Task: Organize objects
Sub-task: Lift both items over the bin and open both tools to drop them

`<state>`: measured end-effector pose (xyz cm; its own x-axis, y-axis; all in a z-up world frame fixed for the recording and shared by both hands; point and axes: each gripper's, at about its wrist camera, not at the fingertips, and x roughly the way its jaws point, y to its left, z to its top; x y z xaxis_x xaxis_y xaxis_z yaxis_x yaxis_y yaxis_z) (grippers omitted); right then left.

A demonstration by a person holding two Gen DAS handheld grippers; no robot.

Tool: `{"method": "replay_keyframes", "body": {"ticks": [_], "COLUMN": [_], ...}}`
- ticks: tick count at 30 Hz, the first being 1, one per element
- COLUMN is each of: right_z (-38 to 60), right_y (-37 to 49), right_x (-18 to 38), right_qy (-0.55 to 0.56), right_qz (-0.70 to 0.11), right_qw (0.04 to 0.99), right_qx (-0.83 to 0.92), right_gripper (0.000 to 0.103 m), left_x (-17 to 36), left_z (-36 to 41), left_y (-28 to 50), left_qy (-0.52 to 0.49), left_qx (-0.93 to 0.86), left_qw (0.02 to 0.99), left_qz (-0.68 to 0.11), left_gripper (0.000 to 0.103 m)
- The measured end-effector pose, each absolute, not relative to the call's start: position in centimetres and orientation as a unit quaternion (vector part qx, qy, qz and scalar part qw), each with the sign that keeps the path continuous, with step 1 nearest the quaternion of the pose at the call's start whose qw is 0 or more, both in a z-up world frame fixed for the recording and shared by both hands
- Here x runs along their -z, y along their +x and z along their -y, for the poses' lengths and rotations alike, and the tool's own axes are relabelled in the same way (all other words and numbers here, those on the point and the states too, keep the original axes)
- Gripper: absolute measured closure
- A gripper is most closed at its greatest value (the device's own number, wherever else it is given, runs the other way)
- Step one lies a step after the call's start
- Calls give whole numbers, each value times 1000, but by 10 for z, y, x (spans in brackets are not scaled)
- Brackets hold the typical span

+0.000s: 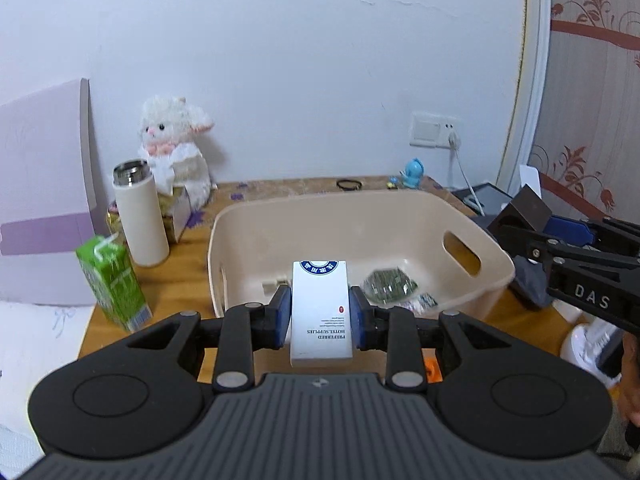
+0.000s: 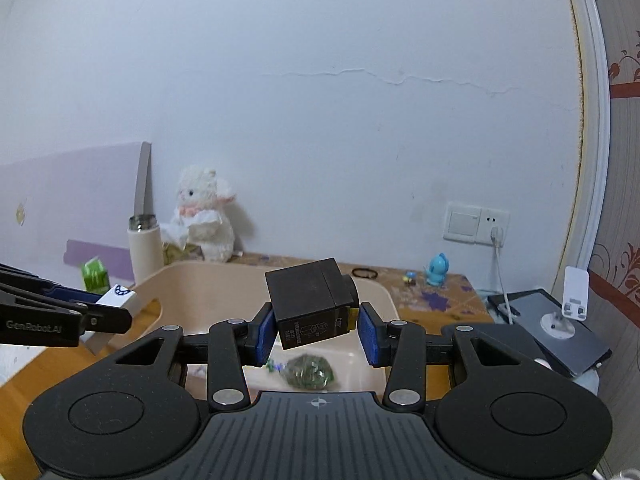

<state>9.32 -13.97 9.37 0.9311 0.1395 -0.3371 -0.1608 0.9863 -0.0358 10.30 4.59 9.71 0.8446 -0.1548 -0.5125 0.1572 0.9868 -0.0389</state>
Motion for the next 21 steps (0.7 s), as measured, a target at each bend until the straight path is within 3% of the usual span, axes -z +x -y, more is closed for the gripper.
{"method": "replay_keyframes", "body": {"ticks": [8,21], "right_z": [135,136], "right_y": [127,187], "right_x": [-97,-55], "right_qy": [-19,-30], "right_qz": [-178,-284], "right_qw": [981,956], "right_qx": [-71,-63], "right_gripper": [63,63], "left_x": [-100,-41], "left_z": [-32,-5], "left_y": [156,230], "left_qy": [17,54], "left_qx": [76,48], "left_qw": [957,927], "left_qz": [-278,-368], "left_gripper": [70,70]}}
